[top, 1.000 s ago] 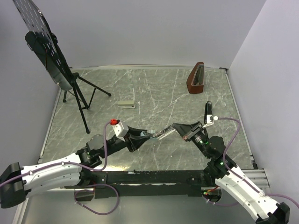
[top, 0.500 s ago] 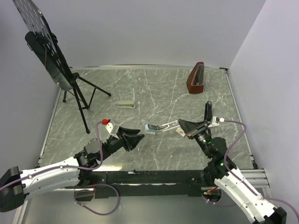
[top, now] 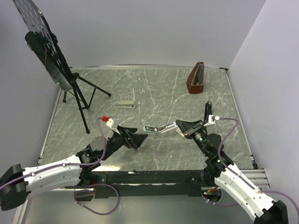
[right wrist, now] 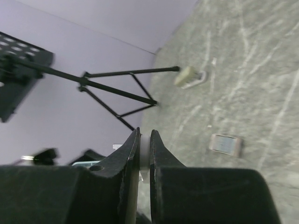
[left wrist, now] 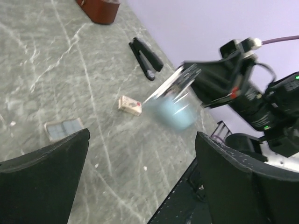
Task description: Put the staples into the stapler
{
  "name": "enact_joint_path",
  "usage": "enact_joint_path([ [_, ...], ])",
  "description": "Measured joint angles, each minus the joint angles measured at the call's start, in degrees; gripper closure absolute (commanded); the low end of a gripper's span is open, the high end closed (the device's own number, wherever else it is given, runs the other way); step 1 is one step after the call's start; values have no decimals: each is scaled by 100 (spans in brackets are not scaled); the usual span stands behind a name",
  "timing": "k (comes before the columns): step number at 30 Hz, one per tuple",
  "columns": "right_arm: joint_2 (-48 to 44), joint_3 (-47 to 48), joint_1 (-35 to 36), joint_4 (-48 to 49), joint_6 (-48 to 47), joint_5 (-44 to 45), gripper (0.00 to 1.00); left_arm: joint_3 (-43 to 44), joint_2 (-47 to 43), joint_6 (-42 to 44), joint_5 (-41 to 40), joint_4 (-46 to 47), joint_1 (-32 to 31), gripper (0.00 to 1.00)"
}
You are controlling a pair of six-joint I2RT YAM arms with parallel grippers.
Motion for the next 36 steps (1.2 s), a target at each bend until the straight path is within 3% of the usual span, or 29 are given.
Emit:
enact_joint_path([
  [9,376,4,0,-94,-577,90,100,986,-297,-120,-461,-1283,0,1],
  [14,529,4,0,-26,-647,85,100,1384,190,-463,-752,-1921,0,1],
  [23,645,-2,0,94,-634,68,100,1493,1040,-962,-804,-2273,0,2],
  [31,407,-111,0,118,-533,87,100,1290,1113,-1639,-1038,-2284,0,14],
  [36,286,-170,0,39,-535,68,100,1145,1043,-1989,-1069,-2277,-4,12],
])
